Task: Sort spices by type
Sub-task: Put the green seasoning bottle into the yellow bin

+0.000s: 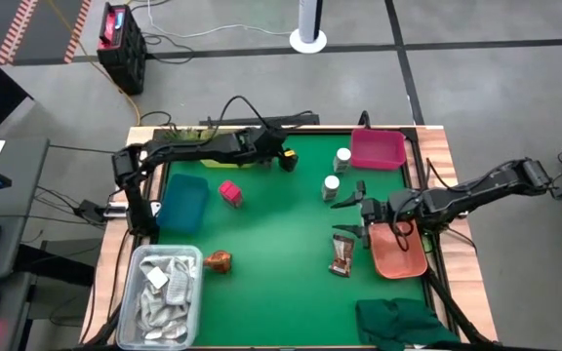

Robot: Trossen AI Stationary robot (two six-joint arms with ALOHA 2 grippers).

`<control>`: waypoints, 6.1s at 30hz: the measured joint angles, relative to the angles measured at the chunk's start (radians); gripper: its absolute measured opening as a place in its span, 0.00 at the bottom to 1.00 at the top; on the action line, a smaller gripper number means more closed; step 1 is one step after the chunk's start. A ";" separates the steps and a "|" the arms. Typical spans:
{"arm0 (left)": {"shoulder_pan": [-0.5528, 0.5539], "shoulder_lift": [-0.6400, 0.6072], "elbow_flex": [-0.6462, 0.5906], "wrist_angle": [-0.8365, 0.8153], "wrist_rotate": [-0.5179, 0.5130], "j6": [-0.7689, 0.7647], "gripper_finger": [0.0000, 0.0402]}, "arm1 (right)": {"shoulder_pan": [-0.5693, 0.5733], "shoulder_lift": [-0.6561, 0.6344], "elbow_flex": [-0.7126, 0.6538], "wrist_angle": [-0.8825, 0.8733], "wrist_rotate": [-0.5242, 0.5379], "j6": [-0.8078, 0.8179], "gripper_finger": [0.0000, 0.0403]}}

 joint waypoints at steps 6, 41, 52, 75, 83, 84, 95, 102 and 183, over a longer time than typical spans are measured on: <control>-0.016 0.027 0.004 0.074 -0.027 0.086 0.82 | 0.003 -0.011 -0.001 -0.014 0.000 -0.005 0.71; -0.015 0.116 0.002 0.074 -0.047 0.170 0.82 | 0.016 -0.010 -0.001 -0.018 0.000 -0.004 0.71; -0.015 0.116 0.002 0.074 -0.074 0.178 0.82 | 0.016 -0.010 -0.001 -0.018 0.000 -0.005 0.71; -0.004 0.116 0.002 0.048 -0.029 0.149 0.65 | 0.016 -0.010 -0.001 -0.018 -0.001 -0.007 0.71; 0.025 0.116 0.002 0.052 0.011 0.166 0.51 | 0.016 -0.010 -0.001 -0.018 -0.001 -0.004 0.71; 0.028 0.115 0.002 0.052 0.022 0.166 0.49 | 0.016 -0.010 -0.001 -0.018 -0.001 -0.004 0.71; 0.027 0.108 0.002 0.047 0.087 0.169 0.49 | 0.016 -0.010 -0.001 -0.018 -0.001 -0.004 0.71; 0.022 0.022 0.000 -0.013 0.120 0.184 0.49 | 0.016 -0.010 -0.001 -0.018 -0.001 0.004 0.71; 0.151 -0.256 -0.491 -0.064 -0.442 -0.386 0.49 | 0.111 -0.010 -0.001 0.014 -0.001 -0.014 0.71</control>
